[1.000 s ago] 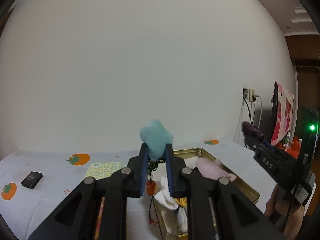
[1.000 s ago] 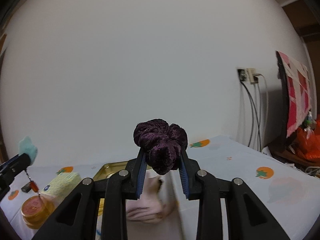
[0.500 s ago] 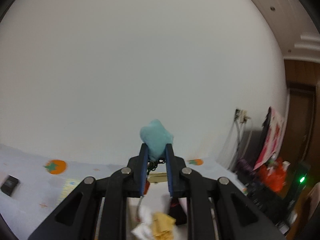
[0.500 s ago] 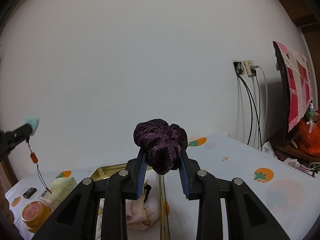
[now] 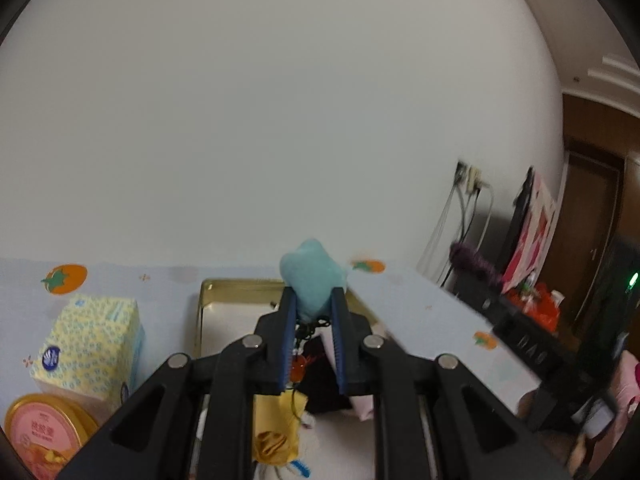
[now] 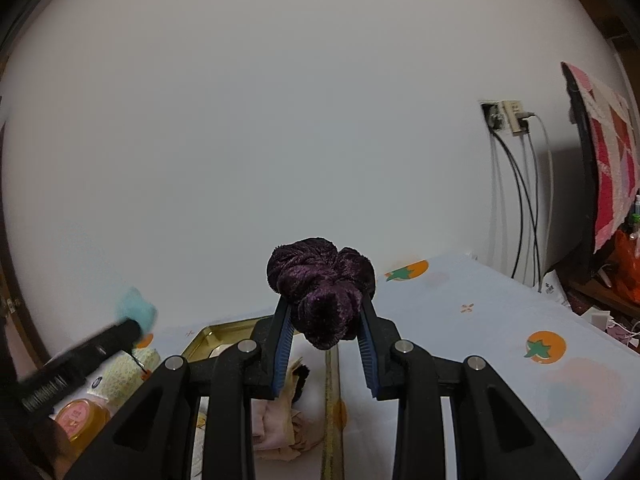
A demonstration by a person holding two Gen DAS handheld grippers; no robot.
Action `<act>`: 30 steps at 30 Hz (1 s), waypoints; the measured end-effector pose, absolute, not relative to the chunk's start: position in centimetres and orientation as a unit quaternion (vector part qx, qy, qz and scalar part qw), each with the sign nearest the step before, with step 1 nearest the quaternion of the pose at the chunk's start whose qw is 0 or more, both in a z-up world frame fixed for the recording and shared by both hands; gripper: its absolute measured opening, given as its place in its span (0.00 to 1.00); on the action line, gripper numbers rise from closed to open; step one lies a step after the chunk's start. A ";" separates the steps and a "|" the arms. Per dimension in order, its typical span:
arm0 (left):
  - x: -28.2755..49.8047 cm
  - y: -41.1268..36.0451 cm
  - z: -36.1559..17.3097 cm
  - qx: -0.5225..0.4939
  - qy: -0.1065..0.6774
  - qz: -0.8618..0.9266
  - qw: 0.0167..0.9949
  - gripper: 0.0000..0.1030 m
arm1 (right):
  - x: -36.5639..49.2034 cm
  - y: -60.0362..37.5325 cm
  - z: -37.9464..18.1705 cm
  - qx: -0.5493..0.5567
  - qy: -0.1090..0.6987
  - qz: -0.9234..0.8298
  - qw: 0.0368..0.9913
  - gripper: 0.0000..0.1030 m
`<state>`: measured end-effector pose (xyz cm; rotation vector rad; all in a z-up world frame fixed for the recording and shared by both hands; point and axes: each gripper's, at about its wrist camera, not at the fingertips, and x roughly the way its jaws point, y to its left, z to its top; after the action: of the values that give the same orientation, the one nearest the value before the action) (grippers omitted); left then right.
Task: Organize soft objects
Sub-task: 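Lower both tools over the gold tray and open them to release the items, then withdraw both open tools from the tray toward the small black box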
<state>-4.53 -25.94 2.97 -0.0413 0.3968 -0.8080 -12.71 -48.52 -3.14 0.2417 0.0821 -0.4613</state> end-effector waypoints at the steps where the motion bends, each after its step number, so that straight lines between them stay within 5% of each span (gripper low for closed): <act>1: -4.4 -26.1 2.6 -0.018 0.198 -0.391 0.899 0.14 | -12.5 -48.6 -3.2 0.121 0.045 -0.220 0.967 0.32; 11: -4.2 -27.4 0.6 0.018 0.238 -0.374 0.896 0.22 | -9.3 -47.1 -4.3 0.094 0.120 -0.144 0.978 0.37; 14: -4.4 -27.5 0.5 0.037 0.233 -0.344 0.909 0.43 | -8.5 -47.2 -4.6 0.104 0.148 -0.125 0.976 0.55; 15: -4.4 -27.2 0.6 0.037 0.231 -0.339 0.911 0.63 | -8.6 -47.5 -4.5 0.109 0.146 -0.122 0.976 0.58; 18: -4.8 -26.0 1.2 0.019 0.214 -0.325 0.921 0.94 | -10.6 -48.7 -4.0 0.148 0.095 -0.113 0.978 0.66; 23: -6.5 -22.7 2.3 -0.002 0.126 -0.256 0.958 0.99 | -13.3 -50.8 -3.8 0.186 0.030 -0.174 0.967 0.66; 30: -6.5 -20.9 2.3 -0.020 0.101 -0.216 0.971 1.00 | -14.8 -52.3 -3.9 0.208 -0.016 -0.261 0.943 0.67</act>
<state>-6.53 -20.89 2.30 -0.0403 0.2045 -0.4358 -14.84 -52.28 -3.90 0.4246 -0.0325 -0.5316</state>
